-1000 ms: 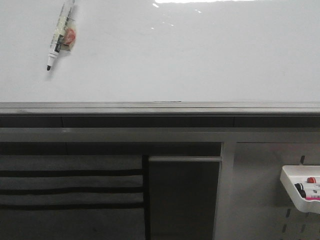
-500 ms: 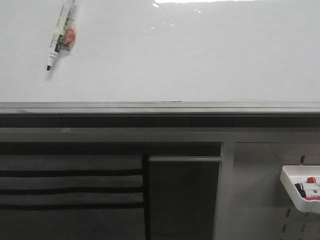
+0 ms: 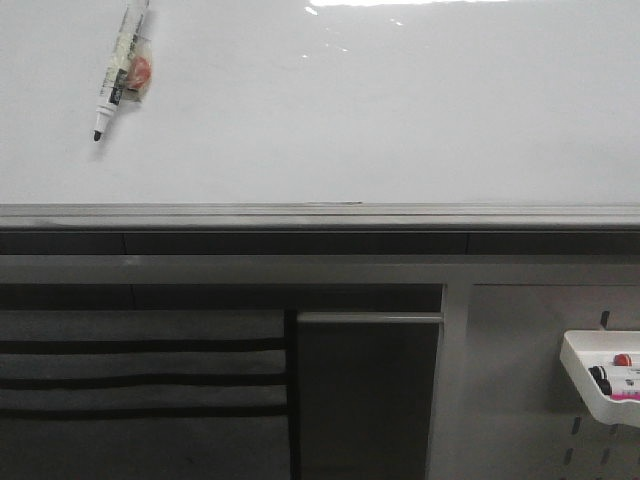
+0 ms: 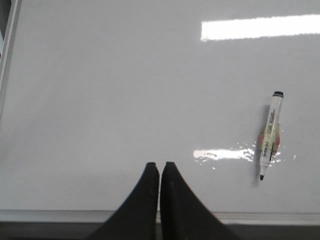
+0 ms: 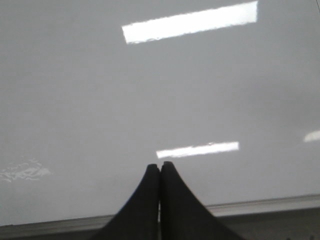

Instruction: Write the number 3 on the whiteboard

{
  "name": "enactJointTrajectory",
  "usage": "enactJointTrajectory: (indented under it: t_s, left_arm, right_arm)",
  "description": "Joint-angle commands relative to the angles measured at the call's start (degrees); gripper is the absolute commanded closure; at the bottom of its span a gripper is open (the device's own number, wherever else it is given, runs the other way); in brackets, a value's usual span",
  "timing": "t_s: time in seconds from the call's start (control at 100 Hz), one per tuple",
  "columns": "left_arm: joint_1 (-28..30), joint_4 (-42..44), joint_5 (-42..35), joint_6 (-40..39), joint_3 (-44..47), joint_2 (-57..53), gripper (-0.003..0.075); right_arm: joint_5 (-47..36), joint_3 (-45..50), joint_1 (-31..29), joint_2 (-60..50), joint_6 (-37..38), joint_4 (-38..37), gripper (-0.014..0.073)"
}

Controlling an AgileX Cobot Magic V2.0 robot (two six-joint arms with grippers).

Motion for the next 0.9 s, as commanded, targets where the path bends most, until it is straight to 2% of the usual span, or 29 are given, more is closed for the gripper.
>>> enactJointTrajectory:
  t_s: [0.0, 0.1, 0.21, 0.28, 0.47, 0.75, 0.89]
  left_arm:
    - [-0.4, 2.1, 2.2, -0.4, -6.4, 5.6, 0.0738]
    - [-0.4, 3.9, 5.8, -0.4, -9.9, 11.8, 0.0738]
    - [-0.4, 4.5, 7.1, -0.4, -10.8, 16.6, 0.0738]
    - [-0.4, 4.5, 7.1, -0.4, -10.8, 19.1, 0.0738]
    - [-2.3, 4.4, 6.9, -0.4, -10.8, 21.7, 0.0738]
    - [-9.1, 4.4, 6.7, -0.4, -10.8, 21.7, 0.0738]
    - [-10.3, 2.9, 6.7, -0.4, -10.8, 21.7, 0.0738]
  right_arm:
    - [3.2, -6.2, 0.0, 5.9, 0.0, 0.0, 0.066]
    - [8.8, -10.2, 0.0, 11.8, -0.5, 0.0, 0.066]
    - [13.3, -12.9, 0.0, 18.0, -6.4, 0.0, 0.066]
    - [13.6, -13.5, 0.0, 21.1, -9.1, 0.0, 0.066]
    - [12.9, -13.5, 0.0, 26.2, -9.1, 0.0, 0.066]
    - [12.9, -13.5, 0.0, 26.7, -9.0, 0.1, 0.066]
    - [13.2, -13.5, 0.0, 26.7, -9.0, 0.1, 0.066]
